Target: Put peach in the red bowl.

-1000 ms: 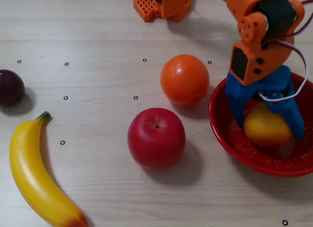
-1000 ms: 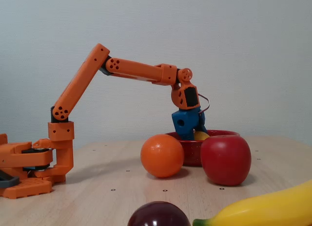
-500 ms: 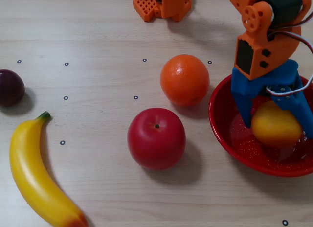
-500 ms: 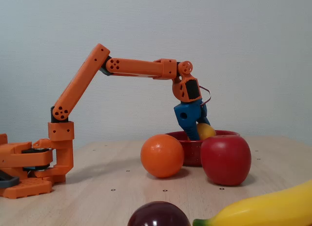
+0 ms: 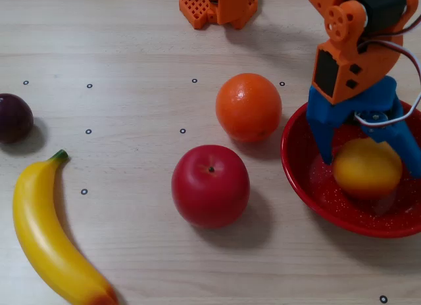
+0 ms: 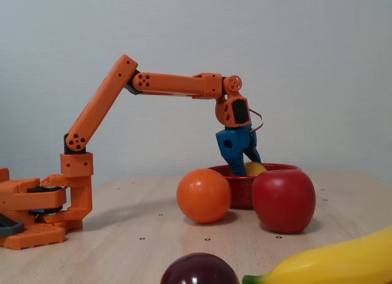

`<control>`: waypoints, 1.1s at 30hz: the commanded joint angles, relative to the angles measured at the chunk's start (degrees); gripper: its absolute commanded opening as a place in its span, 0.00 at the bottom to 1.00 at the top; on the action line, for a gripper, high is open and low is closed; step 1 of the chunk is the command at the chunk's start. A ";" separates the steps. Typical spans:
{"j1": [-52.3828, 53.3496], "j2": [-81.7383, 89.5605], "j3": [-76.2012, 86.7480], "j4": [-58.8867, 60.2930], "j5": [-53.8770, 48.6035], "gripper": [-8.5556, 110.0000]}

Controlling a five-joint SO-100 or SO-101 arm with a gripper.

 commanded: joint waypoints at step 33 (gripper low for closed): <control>5.45 19.60 -11.07 7.91 -6.86 0.08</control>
